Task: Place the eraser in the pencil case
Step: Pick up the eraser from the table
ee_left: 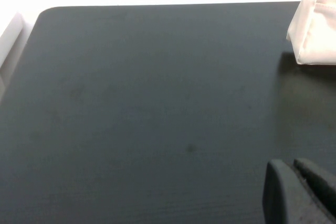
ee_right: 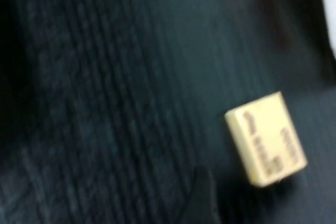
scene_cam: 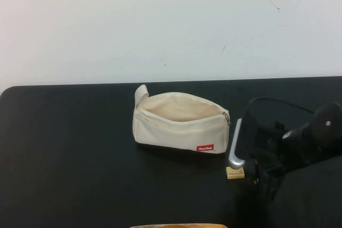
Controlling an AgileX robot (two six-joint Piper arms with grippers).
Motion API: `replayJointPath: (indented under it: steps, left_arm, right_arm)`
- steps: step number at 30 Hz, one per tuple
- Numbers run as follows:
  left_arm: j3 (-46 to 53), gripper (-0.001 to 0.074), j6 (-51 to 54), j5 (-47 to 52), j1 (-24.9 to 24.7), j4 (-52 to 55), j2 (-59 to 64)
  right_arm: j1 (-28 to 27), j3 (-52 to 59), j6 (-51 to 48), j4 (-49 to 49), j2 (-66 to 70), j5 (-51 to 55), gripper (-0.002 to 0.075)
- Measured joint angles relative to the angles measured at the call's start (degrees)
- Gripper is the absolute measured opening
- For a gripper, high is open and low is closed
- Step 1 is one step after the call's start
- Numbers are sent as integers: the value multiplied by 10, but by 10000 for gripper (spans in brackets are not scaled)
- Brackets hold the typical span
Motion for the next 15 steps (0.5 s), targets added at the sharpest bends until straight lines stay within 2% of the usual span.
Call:
replayJointPath:
  steps: [10, 12, 15]
  left_arm:
    - [0, -1, 0, 0, 0, 0, 0]
    - [0, -1, 0, 0, 0, 0, 0]
    - [0, -1, 0, 0, 0, 0, 0]
  right_arm:
    - [1, -34, -8, 36, 38, 9, 551]
    - [1, -34, -11, 40, 46, 12, 533]
    - [1, -36, -13, 46, 50, 17, 467]
